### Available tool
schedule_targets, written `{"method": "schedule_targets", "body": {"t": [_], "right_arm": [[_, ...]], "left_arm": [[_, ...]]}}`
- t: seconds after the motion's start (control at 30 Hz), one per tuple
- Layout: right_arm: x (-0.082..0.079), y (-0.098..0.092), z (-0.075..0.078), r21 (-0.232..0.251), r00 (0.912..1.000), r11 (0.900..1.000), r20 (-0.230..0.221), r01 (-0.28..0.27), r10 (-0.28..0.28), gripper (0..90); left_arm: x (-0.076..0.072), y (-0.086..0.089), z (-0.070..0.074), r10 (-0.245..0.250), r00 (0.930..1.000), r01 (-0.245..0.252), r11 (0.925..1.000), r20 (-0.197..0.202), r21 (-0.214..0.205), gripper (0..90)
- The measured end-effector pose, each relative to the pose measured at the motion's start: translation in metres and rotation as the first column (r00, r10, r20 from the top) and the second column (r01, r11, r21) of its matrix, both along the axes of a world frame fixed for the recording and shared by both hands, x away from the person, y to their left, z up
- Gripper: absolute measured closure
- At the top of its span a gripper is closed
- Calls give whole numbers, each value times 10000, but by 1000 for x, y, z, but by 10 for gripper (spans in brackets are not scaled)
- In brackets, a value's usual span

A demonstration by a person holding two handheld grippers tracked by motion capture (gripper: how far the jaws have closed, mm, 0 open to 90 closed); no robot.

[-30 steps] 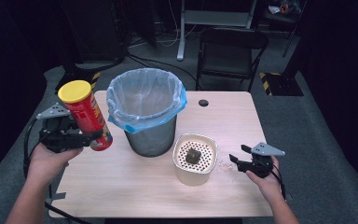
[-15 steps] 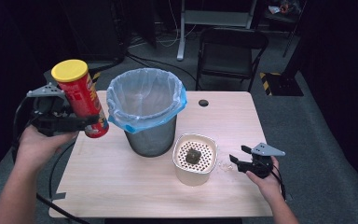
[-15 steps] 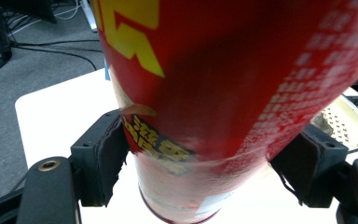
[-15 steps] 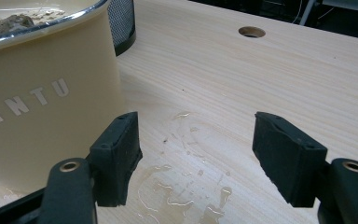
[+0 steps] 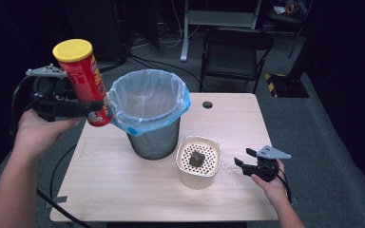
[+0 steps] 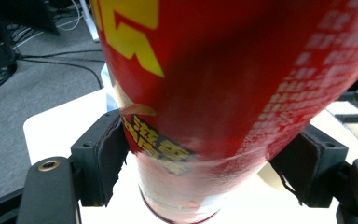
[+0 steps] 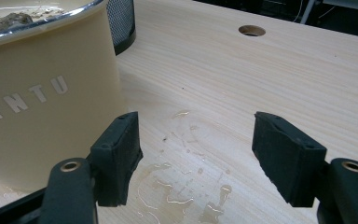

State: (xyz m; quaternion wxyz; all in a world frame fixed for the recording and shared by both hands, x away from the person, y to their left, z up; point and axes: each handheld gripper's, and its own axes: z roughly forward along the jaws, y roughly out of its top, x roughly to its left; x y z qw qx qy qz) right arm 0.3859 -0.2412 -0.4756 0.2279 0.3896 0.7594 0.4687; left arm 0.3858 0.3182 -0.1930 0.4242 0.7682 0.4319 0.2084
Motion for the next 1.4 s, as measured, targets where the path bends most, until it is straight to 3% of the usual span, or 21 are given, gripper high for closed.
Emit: {"method": "schedule_targets", "body": {"t": [0.13, 0.23, 0.47, 0.83, 1.4], "right_arm": [[0, -1, 0, 15, 10000, 10000, 15, 13, -13, 319], [0, -1, 1, 63, 10000, 10000, 23, 13, -14, 319], [0, -1, 1, 94, 10000, 9999, 82, -50, 49, 319], [-1, 0, 1, 231, 9998, 9996, 148, -144, 141, 319], [0, 3, 0, 230, 9995, 9993, 124, -299, 296, 319]], "left_arm": [[10, -6, 7, -247, 9997, 247, 9996, -17, -102, 234], [18, -15, 10, -312, 9995, 312, 9995, -1, 59, 234], [40, -40, 10, -694, 9976, 693, 9975, 42, 126, 233], [71, -72, -9, -948, 9954, 948, 9955, -158, 19, 233], [101, -97, -36, -1041, 9894, 1088, 9932, -1014, 421, 231]]}}
